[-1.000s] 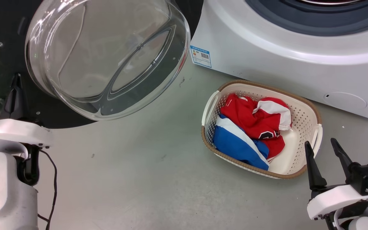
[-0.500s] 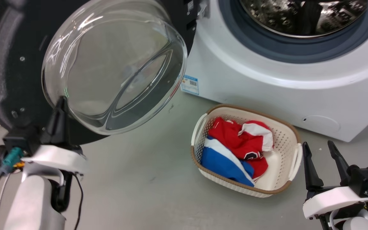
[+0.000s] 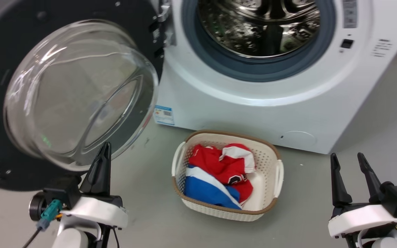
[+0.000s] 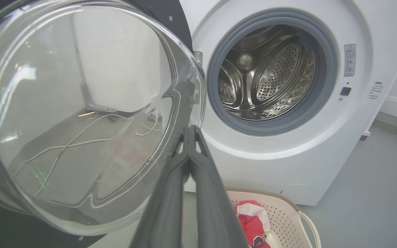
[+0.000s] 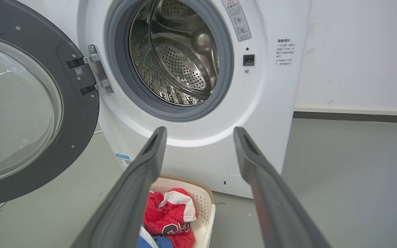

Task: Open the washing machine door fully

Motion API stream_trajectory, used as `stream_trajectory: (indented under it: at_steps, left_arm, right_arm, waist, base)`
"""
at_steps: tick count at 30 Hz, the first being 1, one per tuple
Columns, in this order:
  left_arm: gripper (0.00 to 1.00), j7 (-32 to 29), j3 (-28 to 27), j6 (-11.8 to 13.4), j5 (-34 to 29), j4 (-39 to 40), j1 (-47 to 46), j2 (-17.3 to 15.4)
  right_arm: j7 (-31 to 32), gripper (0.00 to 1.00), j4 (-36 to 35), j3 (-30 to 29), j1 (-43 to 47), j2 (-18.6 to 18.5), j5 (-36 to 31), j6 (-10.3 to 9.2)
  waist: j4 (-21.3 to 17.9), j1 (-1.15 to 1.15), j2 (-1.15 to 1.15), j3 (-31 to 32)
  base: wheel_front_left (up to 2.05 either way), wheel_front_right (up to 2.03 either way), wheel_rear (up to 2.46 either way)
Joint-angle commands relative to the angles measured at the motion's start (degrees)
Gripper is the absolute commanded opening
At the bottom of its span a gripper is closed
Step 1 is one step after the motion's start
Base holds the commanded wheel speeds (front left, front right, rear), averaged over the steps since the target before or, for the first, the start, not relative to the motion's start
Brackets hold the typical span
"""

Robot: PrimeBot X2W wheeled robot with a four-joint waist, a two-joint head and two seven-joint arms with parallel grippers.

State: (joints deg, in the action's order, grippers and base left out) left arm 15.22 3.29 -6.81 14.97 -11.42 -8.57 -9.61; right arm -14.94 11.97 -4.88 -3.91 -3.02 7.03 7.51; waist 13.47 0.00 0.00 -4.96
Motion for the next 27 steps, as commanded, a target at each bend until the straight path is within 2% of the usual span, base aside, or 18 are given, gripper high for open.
stream_trajectory:
  at_steps: [1,12,13,14,15,27]
  left_arm:
    - [0.0,-0.13,-0.17,0.31,-0.4,0.85,1.51,0.57]
    - [0.0,-0.13,-2.43,0.02,-1.38,4.41,8.86,3.55]
    - [0.44,-0.13,-2.71,0.03,-1.39,4.47,9.29,3.99]
    - [0.93,-0.13,-2.87,0.1,-1.78,4.51,9.67,4.23]
    - [1.0,-0.13,-3.06,0.23,-2.19,4.52,9.91,4.57]
    - [1.0,-0.13,-1.85,0.35,-5.83,3.66,12.08,6.57]
  right_arm:
    - [-0.22,1.0,-0.49,0.57,0.69,0.22,0.36,-0.04]
    - [-0.25,1.0,-3.17,2.96,2.65,0.21,1.58,-0.04]
    - [-0.24,1.0,-3.28,3.09,2.98,0.21,1.66,-0.04]
    - [-0.25,1.0,-3.33,3.26,3.16,0.21,1.71,-0.04]
    - [-0.26,1.0,-3.4,3.42,3.32,0.21,1.68,-0.04]
    - [-0.26,1.0,-3.11,3.64,4.85,0.22,2.18,-0.04]
  waist:
    - [-3.04,0.0,0.0,1.6]
    - [-11.62,0.0,0.0,3.39]
    - [-12.04,0.0,0.0,3.51]
    - [-12.41,0.0,0.0,3.63]
    - [-12.71,0.0,0.0,3.67]
    - [-13.8,0.0,0.0,3.87]
  base:
    - [0.0,0.0,0.0]
    - [0.0,0.0,0.0]
    - [0.0,0.0,0.0]
    - [0.0,0.0,0.0]
    - [0.0,0.0,0.0]
    - [0.0,0.0,0.0]
